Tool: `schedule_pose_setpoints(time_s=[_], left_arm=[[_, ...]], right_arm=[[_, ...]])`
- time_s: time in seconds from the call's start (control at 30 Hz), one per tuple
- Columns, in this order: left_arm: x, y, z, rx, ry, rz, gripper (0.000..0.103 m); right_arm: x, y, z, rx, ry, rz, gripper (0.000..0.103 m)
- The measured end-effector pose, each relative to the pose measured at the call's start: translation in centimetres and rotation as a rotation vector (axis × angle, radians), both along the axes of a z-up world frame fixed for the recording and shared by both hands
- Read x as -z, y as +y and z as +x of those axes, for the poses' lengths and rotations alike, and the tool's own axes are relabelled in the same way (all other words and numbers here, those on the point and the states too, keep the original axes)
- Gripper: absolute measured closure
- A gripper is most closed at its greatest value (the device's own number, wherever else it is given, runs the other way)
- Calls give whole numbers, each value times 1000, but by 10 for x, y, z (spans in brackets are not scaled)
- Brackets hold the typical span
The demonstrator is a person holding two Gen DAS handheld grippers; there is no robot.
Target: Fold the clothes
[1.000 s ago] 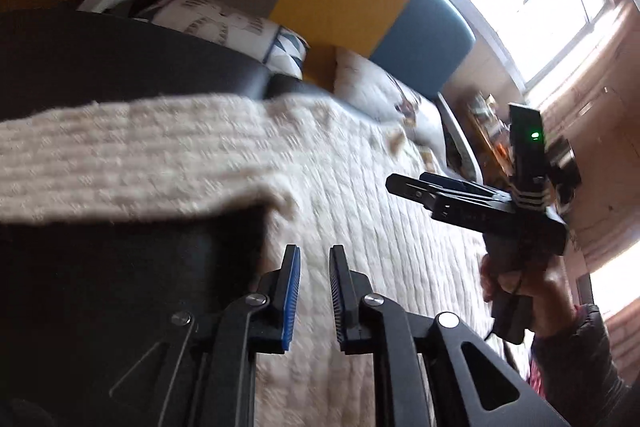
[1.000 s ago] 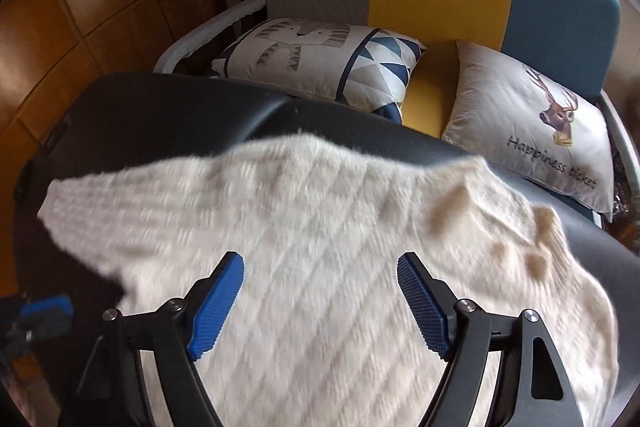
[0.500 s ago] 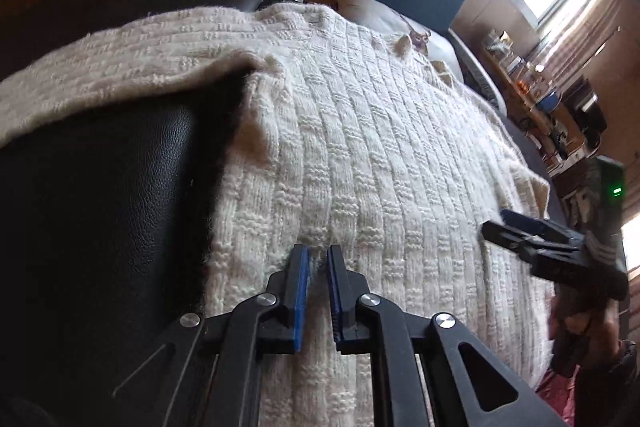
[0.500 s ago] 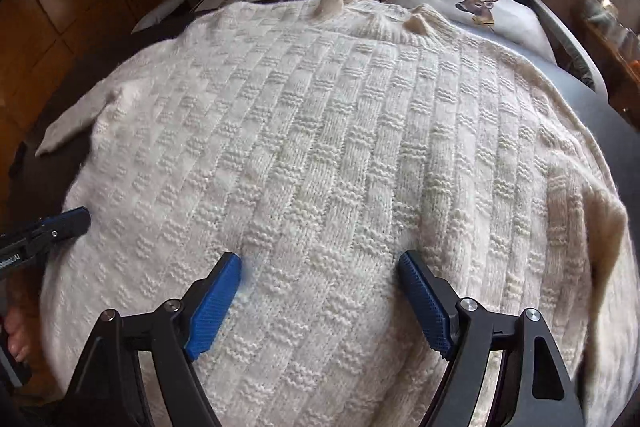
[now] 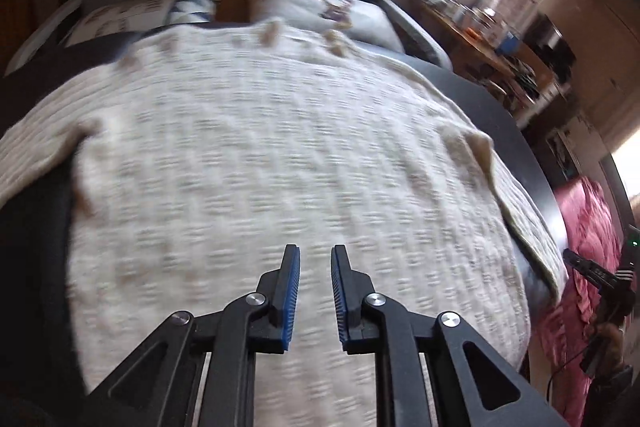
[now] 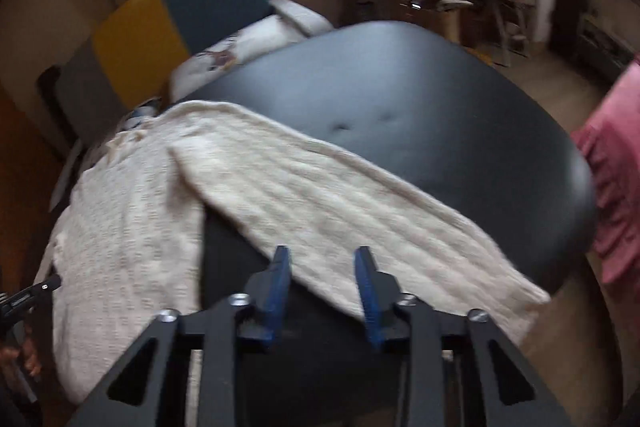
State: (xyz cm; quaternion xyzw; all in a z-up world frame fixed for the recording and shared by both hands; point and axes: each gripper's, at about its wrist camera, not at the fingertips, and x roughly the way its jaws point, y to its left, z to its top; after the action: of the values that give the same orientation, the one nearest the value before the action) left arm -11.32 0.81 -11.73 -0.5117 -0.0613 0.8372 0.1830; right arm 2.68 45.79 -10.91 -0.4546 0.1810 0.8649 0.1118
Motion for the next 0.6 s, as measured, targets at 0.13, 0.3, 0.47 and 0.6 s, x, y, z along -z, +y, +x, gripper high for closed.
schedule_pose_setpoints(time_s=[0.13,0.3,0.47,0.6], left_arm=[[-9,52,3,108,34,-25,88],[5,95,-2,201,15,-95,86],[39,106,-4,231,-39,-180,86],[38,106,-8,254,-64,-187,86]], right_arm=[[25,25,15,43,-63,27,74],[39,17,6,24,-93,140,74],[42,33,-14,42,-122,182,75],[42,61,-36,58,-152,222,75]])
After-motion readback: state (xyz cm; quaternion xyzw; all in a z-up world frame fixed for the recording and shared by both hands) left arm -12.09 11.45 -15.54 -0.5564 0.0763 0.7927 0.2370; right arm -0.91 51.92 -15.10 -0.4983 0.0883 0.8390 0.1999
